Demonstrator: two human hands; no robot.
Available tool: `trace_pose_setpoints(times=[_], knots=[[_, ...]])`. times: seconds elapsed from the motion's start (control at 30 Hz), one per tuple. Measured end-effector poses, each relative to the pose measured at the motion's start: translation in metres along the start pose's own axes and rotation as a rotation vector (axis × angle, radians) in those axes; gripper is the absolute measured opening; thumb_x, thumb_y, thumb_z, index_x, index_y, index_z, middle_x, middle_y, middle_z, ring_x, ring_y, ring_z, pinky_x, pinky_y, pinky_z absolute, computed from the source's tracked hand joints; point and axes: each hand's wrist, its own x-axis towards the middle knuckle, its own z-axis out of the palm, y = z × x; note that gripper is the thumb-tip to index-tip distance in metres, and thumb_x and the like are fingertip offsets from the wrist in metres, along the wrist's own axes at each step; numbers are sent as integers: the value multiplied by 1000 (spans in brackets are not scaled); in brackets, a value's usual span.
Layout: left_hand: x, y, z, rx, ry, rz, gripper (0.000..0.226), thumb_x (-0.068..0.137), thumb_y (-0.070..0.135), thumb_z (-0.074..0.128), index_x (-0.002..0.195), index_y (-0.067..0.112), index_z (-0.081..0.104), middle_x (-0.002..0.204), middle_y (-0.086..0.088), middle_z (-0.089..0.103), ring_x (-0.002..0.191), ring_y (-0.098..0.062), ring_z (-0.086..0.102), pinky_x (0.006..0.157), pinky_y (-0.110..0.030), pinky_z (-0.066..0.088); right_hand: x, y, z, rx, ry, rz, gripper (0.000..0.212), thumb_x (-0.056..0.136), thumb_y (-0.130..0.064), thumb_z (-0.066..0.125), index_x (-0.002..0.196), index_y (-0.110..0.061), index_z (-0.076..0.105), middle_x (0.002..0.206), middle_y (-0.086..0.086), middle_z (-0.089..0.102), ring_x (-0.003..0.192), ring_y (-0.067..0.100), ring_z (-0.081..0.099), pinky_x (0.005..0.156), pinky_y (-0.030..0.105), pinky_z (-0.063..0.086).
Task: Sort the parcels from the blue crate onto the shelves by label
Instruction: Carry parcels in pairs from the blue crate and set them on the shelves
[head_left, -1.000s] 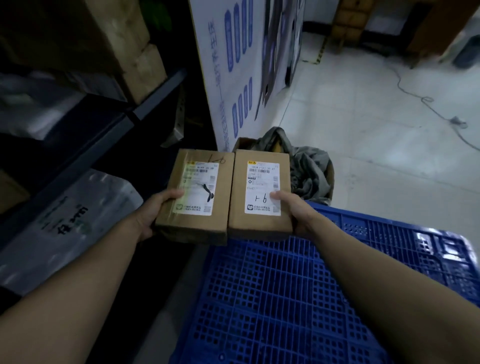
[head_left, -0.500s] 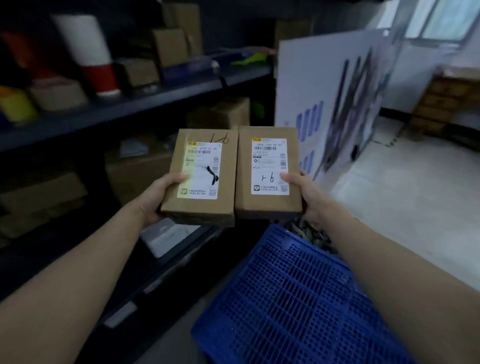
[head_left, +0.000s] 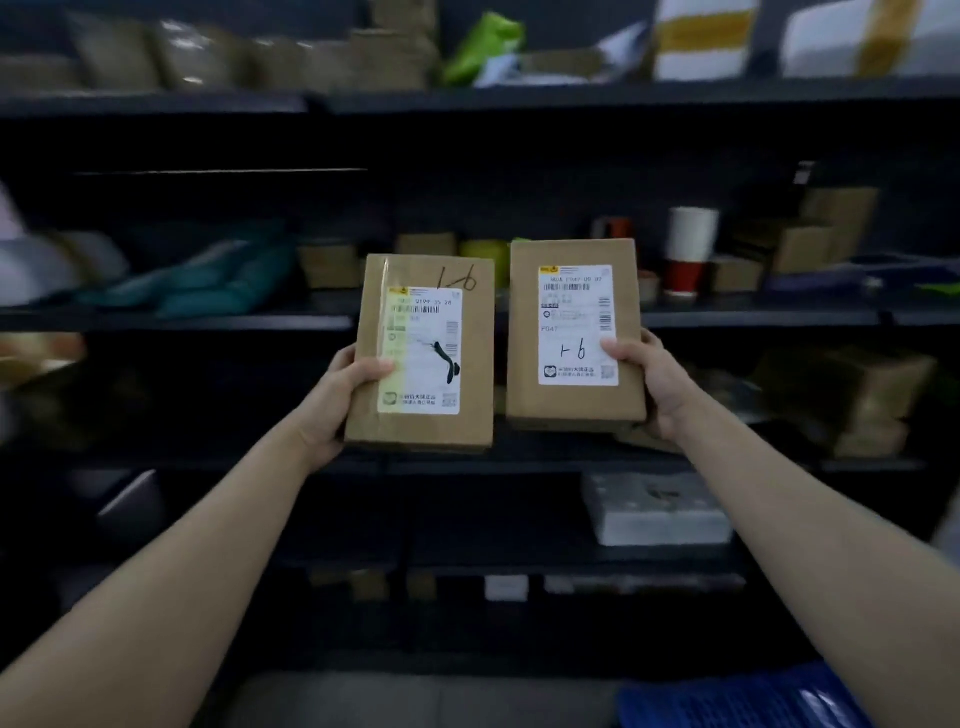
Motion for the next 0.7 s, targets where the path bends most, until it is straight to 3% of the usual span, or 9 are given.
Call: trace_pose_setpoints(times=[0.17,0.4,0.57,0.7], knots=[[-102,60,-154,2,288,140,67,68,27,70,127,19,42,106,-8,68,79,-21,72,58,-33,58,-6,27,183,30,-315,75,66,77,-22,74,132,-32,39,108,9,73,89,31,72,66,52,57],[-285,127,-345,56,640,221,66,67,32,72,127,30,43,100,-5,72,79,-23,72,58,-36,57,-82,81,441,32,-697,103,69,76,-19,75,133,-25,37,106,8,73,87,27,74,63,41,59],[-411,150,-433,120,848,295,69,70,33,71,130,24,38,98,-1,75,89,-25,72,61,-36,58,-155,124,588,48,-900,156,67,77,-16,75,133,-20,38,110,10,71,86,28,73,63,41,59],[-517,156,-471,120,1048,322,66,70,31,71,128,23,41,110,-9,70,90,-26,71,63,-37,58,-227,157,689,12,-1102,201,69,78,-13,73,136,-18,36,120,16,67,97,34,70,79,50,58]])
